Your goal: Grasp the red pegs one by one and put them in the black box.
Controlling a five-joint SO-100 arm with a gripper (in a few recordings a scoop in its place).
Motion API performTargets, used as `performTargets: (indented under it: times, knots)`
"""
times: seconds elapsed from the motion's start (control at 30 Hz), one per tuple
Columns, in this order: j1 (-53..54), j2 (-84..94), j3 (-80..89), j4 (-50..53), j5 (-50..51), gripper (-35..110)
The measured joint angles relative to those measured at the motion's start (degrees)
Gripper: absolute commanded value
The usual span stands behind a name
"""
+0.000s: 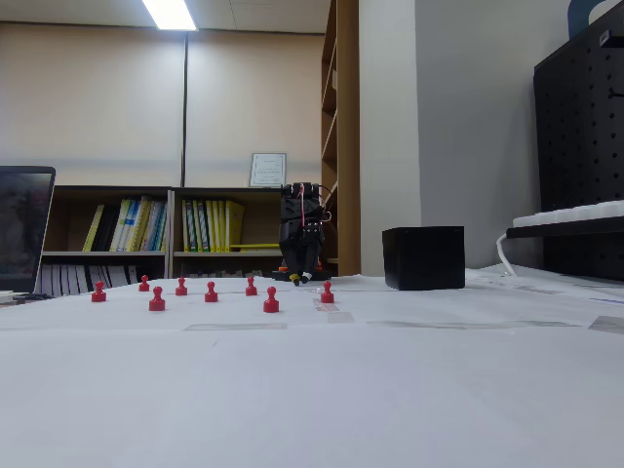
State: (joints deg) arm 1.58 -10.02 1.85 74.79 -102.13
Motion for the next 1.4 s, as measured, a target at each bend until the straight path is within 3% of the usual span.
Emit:
performTargets:
  times: [0.27, 0.37, 0.77, 1.17, 1.4]
  knots:
    - [-0.4, 0.0, 0.0, 0.0, 0.5, 0]
    - [-0.4, 1.6, 0.0, -2.1, 7.1, 0]
    - [4.7, 13.7, 2.2, -7.4, 14.2, 5]
    - [13.8, 30.6, 3.4, -25.8, 16.3, 7]
    - [29.0, 39.6, 3.4, -38.0, 22.5, 7]
